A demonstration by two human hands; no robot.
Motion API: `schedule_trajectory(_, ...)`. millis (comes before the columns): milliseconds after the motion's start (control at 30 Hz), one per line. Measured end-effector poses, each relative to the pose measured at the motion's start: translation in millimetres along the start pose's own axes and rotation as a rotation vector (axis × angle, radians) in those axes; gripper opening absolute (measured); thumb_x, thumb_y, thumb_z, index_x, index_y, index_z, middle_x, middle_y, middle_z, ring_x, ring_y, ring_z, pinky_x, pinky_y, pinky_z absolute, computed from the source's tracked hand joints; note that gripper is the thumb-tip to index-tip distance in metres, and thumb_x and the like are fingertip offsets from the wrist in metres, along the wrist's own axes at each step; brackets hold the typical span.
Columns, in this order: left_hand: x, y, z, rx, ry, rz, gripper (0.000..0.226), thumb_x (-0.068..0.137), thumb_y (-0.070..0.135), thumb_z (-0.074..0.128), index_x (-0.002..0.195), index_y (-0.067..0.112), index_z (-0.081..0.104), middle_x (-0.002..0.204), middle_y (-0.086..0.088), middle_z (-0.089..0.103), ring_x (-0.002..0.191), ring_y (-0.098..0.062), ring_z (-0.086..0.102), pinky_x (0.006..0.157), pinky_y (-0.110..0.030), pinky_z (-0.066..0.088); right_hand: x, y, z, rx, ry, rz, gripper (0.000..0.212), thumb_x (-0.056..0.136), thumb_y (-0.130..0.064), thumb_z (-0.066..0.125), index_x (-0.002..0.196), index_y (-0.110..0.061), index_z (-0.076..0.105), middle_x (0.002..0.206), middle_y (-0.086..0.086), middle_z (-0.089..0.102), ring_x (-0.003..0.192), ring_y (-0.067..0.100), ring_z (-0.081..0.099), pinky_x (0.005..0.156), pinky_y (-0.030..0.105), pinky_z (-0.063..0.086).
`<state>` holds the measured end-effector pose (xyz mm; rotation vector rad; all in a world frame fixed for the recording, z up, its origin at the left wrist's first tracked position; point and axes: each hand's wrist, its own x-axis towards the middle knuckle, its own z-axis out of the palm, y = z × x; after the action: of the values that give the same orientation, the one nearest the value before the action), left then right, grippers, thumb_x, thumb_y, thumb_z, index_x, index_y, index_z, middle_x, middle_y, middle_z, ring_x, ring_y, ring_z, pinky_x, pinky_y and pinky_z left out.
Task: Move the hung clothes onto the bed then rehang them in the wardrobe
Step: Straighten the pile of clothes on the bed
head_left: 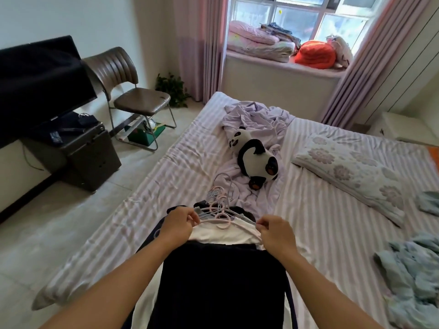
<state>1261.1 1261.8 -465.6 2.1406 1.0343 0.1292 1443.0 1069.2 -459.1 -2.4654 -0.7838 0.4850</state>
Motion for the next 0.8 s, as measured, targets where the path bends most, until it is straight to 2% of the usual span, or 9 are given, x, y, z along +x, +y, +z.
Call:
schedule_trajectory(67, 21, -12, 19, -0.001, -0.018, -0.028, 0.029, 0.089, 0.007, 0.058, 0.078, 0.034, 0.065, 0.089, 0.008, 0.069, 0.083, -0.009, 0.063, 0.077, -0.029, 0.05, 30, 10, 20, 0.006, -0.03, 0.015, 0.015, 0.09, -0.016, 0.066, 0.08, -0.026, 0.07, 0.079, -0.008, 0.067, 0.079, 0.013, 0.063, 0.067, 0.026, 0.042)
schedule_trajectory(133, 34, -29, 40, 0.027, -0.038, -0.038, 0.023, 0.085, 0.017, 0.065, 0.1, 0.034, 0.067, 0.109, 0.009, 0.068, 0.104, -0.013, 0.061, 0.091, -0.03, 0.047, 54, 24, 42, 0.003, -0.055, 0.031, 0.012, 0.09, -0.016, 0.065, 0.082, -0.023, 0.07, 0.08, -0.007, 0.065, 0.079, 0.015, 0.062, 0.068, 0.027, 0.043)
schedule_trajectory(233, 37, -55, 81, 0.133, -0.102, -0.048, 0.06, 0.081, 0.035, 0.07, 0.138, 0.035, 0.05, 0.142, 0.007, 0.051, 0.133, -0.017, 0.043, 0.111, -0.032, 0.034, 81, 47, 76, 0.002, -0.09, 0.091, 0.012, 0.09, -0.014, 0.063, 0.085, -0.022, 0.072, 0.085, -0.006, 0.067, 0.081, 0.015, 0.061, 0.068, 0.028, 0.043)
schedule_trajectory(300, 36, -70, 108, 0.27, -0.17, -0.123, 0.078, 0.084, 0.051, 0.064, 0.151, 0.041, 0.025, 0.161, 0.002, 0.02, 0.148, -0.024, 0.016, 0.12, -0.044, 0.017, 97, 58, 97, 0.048, -0.072, 0.144, 0.014, 0.088, -0.014, 0.064, 0.082, -0.023, 0.074, 0.082, -0.005, 0.069, 0.08, 0.016, 0.063, 0.069, 0.03, 0.048)
schedule_trajectory(400, 39, -85, 142, 0.282, -0.238, -0.278, 0.089, 0.086, 0.063, 0.055, 0.152, 0.048, -0.003, 0.163, 0.002, -0.015, 0.149, -0.031, -0.017, 0.119, -0.058, 0.005, 120, 63, 120, 0.107, -0.051, 0.195, 0.012, 0.089, -0.019, 0.066, 0.082, -0.024, 0.074, 0.079, -0.007, 0.068, 0.077, 0.014, 0.062, 0.067, 0.03, 0.049)
schedule_trajectory(500, 48, -89, 161, 0.309, -0.242, -0.358, 0.095, 0.085, 0.068, 0.052, 0.149, 0.049, -0.015, 0.16, -0.002, -0.028, 0.146, -0.037, -0.024, 0.117, -0.064, 0.008, 141, 68, 135, 0.134, -0.076, 0.247, 0.01, 0.092, -0.02, 0.065, 0.088, -0.022, 0.075, 0.082, -0.008, 0.065, 0.072, 0.01, 0.055, 0.057, 0.024, 0.036)
schedule_trajectory(600, 64, -90, 172, 0.394, -0.178, -0.341, 0.094, 0.086, 0.072, 0.046, 0.147, 0.048, -0.023, 0.155, 0.0, -0.038, 0.144, -0.037, -0.027, 0.117, -0.064, 0.006, 155, 80, 144, 0.128, -0.109, 0.283, 0.012, 0.092, -0.019, 0.065, 0.091, -0.022, 0.076, 0.084, -0.008, 0.063, 0.073, 0.009, 0.054, 0.056, 0.023, 0.033)
schedule_trajectory(733, 84, -95, 185, 0.436, -0.171, -0.33, 0.094, 0.087, 0.074, 0.042, 0.144, 0.048, -0.028, 0.153, 0.004, -0.038, 0.144, -0.036, -0.027, 0.114, -0.068, 0.002, 160, 95, 158, 0.144, -0.103, 0.184, 0.016, 0.09, -0.016, 0.066, 0.104, -0.018, 0.073, 0.095, -0.005, 0.067, 0.097, 0.017, 0.062, 0.073, 0.022, 0.038)
schedule_trajectory(800, 90, -96, 192, 0.463, -0.191, -0.366, 0.094, 0.087, 0.075, 0.039, 0.145, 0.045, -0.028, 0.15, 0.004, -0.038, 0.144, -0.04, -0.026, 0.112, -0.07, 0.001, 150, 98, 164, 0.062, -0.116, 0.037, 0.045, 0.086, -0.024, 0.071, 0.129, -0.019, 0.06, 0.125, -0.007, 0.062, 0.122, 0.019, 0.055, 0.096, 0.027, 0.044)
